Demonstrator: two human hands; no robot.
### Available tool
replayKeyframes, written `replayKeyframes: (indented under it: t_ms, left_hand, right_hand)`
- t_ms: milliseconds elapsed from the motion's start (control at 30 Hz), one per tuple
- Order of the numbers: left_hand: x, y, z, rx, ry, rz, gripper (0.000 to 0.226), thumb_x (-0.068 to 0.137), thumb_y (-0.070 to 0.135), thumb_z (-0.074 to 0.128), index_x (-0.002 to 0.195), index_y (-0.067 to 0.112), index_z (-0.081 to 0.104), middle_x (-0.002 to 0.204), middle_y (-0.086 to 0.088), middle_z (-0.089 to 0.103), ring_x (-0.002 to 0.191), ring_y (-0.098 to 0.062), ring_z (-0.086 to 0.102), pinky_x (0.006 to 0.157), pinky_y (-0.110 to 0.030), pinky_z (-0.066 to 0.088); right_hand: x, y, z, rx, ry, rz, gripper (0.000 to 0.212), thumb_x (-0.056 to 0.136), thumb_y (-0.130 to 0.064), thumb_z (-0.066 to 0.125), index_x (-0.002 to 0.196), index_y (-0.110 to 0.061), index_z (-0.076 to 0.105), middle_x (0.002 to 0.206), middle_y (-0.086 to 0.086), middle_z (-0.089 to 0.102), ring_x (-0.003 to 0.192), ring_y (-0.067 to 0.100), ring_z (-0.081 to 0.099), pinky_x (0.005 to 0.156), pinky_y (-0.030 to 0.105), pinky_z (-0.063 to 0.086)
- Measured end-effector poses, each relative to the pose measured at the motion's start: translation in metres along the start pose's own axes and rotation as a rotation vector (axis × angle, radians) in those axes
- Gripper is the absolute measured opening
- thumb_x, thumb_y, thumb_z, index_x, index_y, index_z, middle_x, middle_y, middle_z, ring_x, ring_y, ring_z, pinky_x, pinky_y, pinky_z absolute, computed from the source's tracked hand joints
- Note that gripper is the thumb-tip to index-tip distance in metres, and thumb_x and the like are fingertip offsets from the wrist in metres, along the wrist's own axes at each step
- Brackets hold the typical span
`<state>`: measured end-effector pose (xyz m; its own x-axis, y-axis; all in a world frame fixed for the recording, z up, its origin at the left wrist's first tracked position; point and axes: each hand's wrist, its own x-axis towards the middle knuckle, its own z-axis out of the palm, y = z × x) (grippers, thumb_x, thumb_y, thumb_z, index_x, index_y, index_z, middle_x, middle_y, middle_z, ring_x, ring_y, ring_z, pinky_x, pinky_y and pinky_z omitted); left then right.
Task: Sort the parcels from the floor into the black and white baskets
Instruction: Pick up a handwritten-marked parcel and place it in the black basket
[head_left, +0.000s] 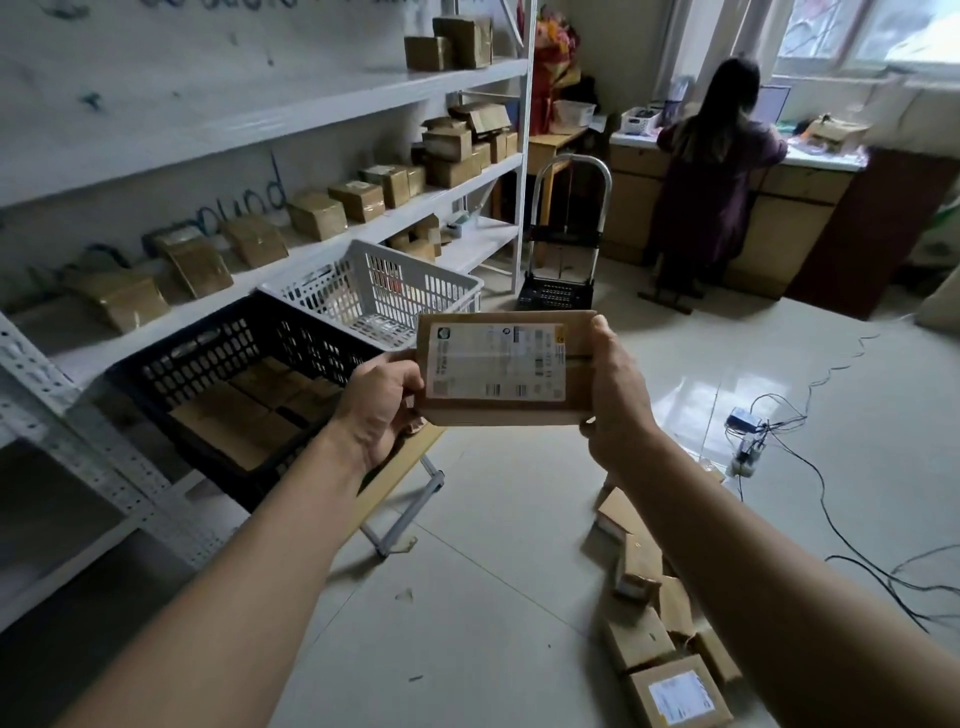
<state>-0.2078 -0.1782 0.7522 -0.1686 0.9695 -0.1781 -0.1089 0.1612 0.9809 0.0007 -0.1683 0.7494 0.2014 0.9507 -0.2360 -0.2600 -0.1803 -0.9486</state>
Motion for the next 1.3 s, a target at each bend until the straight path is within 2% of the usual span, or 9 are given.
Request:
replayKeyframes:
  t_ms: [67, 233, 333, 467, 600, 800, 933, 1100, 1300]
  left_hand:
    - [0.008, -0.001, -0.009, -0.043, 0.006, 0.017, 0.019, 0.085, 0.009, 0.041, 0.089, 0.007, 0.06, 0.072, -0.006, 0.064, 0.07, -0.024, 0.06, 0.06, -0.032, 0.045]
    - [0.036, -0.008, -0.021, -0.085, 0.059, 0.007, 0.048, 0.091, 0.056, 0.04, 0.064, 0.022, 0.063, 0.062, 0.001, 0.065, 0.057, -0.015, 0.064, 0.051, -0.026, 0.048]
    - [0.055, -0.009, -0.022, -0.083, 0.072, -0.001, 0.045, 0.09, 0.042, 0.045, 0.052, 0.025, 0.064, 0.057, 0.004, 0.064, 0.053, -0.014, 0.063, 0.044, -0.023, 0.047]
    - [0.087, -0.005, -0.023, -0.101, 0.113, -0.014, 0.028, 0.076, 0.038, 0.05, 0.058, 0.022, 0.064, 0.058, 0.002, 0.063, 0.055, -0.016, 0.059, 0.047, -0.022, 0.046]
    - [0.125, 0.003, -0.014, -0.103, 0.225, -0.057, 0.028, 0.077, 0.039, 0.062, 0.06, 0.018, 0.068, 0.06, -0.003, 0.066, 0.051, -0.02, 0.063, 0.05, -0.025, 0.049]
    - [0.168, 0.006, -0.005, -0.171, 0.312, -0.062, 0.036, 0.082, 0.023, 0.059, 0.047, 0.017, 0.067, 0.051, -0.001, 0.063, 0.043, -0.018, 0.058, 0.047, -0.023, 0.046]
    - [0.193, 0.013, -0.01, -0.231, 0.382, -0.062, 0.022, 0.081, 0.014, 0.057, 0.06, 0.012, 0.063, 0.056, -0.007, 0.063, 0.046, -0.021, 0.059, 0.054, -0.027, 0.047]
    - [0.236, 0.026, -0.029, -0.248, 0.456, -0.049, 0.015, 0.08, 0.009, 0.053, 0.067, 0.014, 0.057, 0.059, -0.005, 0.056, 0.045, -0.018, 0.053, 0.046, -0.02, 0.042]
    - [0.281, 0.036, -0.081, -0.248, 0.539, -0.014, 0.009, 0.077, 0.011, 0.054, 0.068, 0.014, 0.057, 0.076, -0.011, 0.054, 0.066, -0.022, 0.051, 0.057, -0.025, 0.038]
  right_hand:
    - [0.007, 0.0, 0.008, -0.015, -0.029, 0.009, 0.057, 0.09, -0.062, 0.04, 0.119, -0.015, 0.053, 0.11, 0.016, 0.066, 0.092, 0.027, 0.068, 0.055, 0.029, 0.048]
    - [0.033, 0.008, 0.027, -0.031, -0.081, 0.026, 0.056, 0.089, -0.065, 0.04, 0.106, -0.015, 0.059, 0.105, 0.019, 0.068, 0.091, 0.033, 0.069, 0.078, 0.053, 0.056]
    - [0.056, 0.013, 0.033, -0.037, -0.148, 0.115, 0.049, 0.087, -0.065, 0.042, 0.101, -0.023, 0.063, 0.097, 0.013, 0.071, 0.088, 0.029, 0.071, 0.074, 0.053, 0.057]
    - [0.098, 0.015, 0.042, -0.002, -0.232, 0.149, 0.034, 0.091, -0.05, 0.046, 0.106, -0.021, 0.056, 0.076, 0.002, 0.072, 0.067, 0.015, 0.071, 0.052, 0.035, 0.055]
    - [0.143, 0.009, 0.054, -0.008, -0.3, 0.164, 0.037, 0.091, -0.037, 0.049, 0.117, -0.013, 0.052, 0.089, 0.007, 0.065, 0.07, 0.014, 0.069, 0.049, 0.032, 0.053]
    - [0.197, 0.004, 0.074, -0.002, -0.341, 0.151, 0.042, 0.089, -0.032, 0.05, 0.122, -0.007, 0.049, 0.097, 0.016, 0.059, 0.07, 0.021, 0.068, 0.053, 0.035, 0.054]
    - [0.224, 0.002, 0.099, -0.022, -0.352, 0.144, 0.027, 0.093, -0.025, 0.047, 0.119, -0.015, 0.049, 0.093, 0.009, 0.059, 0.062, 0.015, 0.068, 0.051, 0.031, 0.052]
    - [0.255, -0.005, 0.148, -0.087, -0.373, 0.075, 0.006, 0.095, -0.022, 0.046, 0.096, -0.026, 0.051, 0.096, 0.007, 0.058, 0.084, 0.023, 0.062, 0.074, 0.045, 0.056]
    - [0.287, -0.002, 0.226, -0.145, -0.396, 0.065, 0.007, 0.095, -0.025, 0.048, 0.102, -0.026, 0.05, 0.111, 0.012, 0.06, 0.1, 0.031, 0.06, 0.087, 0.053, 0.053]
